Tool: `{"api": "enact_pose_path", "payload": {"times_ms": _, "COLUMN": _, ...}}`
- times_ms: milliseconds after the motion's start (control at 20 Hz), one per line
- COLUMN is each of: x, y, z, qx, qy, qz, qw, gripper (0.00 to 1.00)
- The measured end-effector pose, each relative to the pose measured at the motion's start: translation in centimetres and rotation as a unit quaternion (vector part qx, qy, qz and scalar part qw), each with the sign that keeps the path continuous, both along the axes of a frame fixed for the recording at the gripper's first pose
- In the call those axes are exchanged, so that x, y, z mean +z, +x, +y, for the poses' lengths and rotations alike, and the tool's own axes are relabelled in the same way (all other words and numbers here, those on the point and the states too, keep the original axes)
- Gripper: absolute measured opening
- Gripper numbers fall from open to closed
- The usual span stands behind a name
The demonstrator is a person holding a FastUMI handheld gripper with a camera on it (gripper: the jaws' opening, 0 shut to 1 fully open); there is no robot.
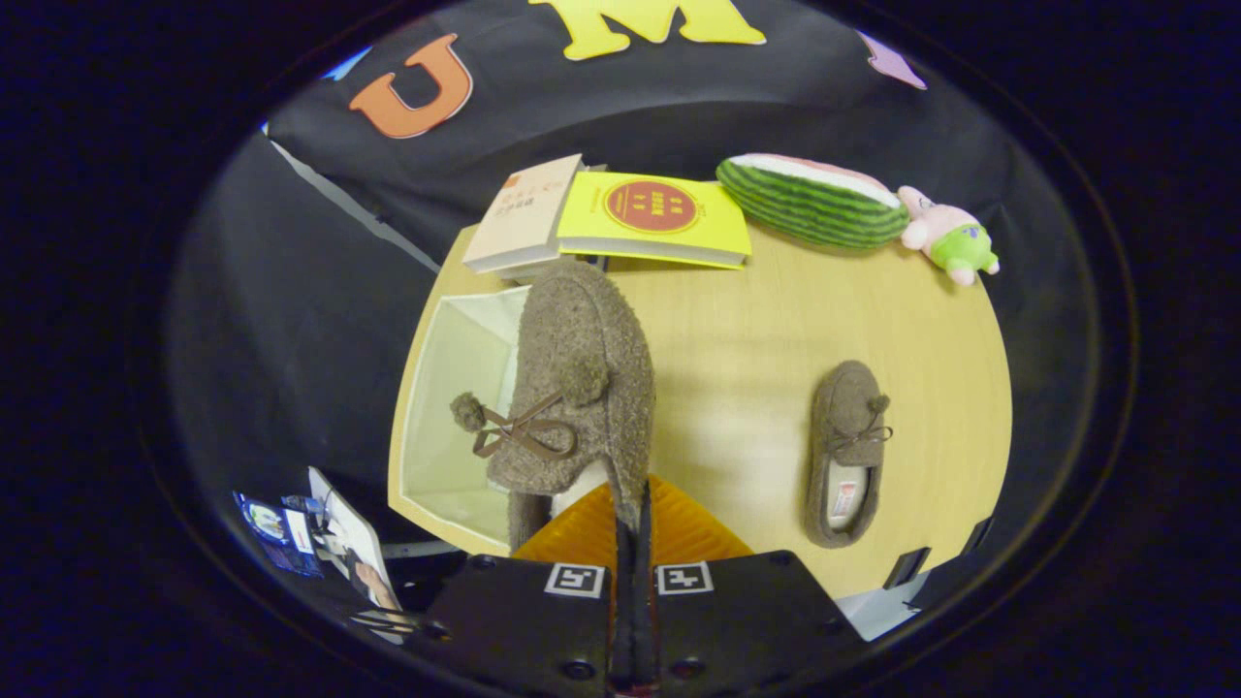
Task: Open the storage box then place both shoes into the box .Put the left shoe in first, then the right shoe, with the right side of both shoes facing outward in a uniform manner.
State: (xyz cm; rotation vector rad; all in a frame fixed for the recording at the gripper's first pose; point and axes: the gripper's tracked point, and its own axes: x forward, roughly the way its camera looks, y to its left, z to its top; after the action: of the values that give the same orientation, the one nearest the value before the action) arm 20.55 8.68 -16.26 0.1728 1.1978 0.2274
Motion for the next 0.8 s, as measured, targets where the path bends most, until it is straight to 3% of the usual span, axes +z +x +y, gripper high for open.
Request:
{"api": "enact_pose_path", "payload": {"times_ms": 450, "x": -3.8, "y": 3.0, "z": 13.5, "qx": -0.016, "qy": 0.062, "qz": 0.015, "qw": 0.998, "gripper": 0.07}}
{"api": "enact_pose_path", "payload": {"times_ms": 800, "x": -9.2, "y": 2.8, "z": 18.9, "qx": -0.013, "qy": 0.061, "qz": 0.042, "qw": 0.997, "gripper": 0.07}}
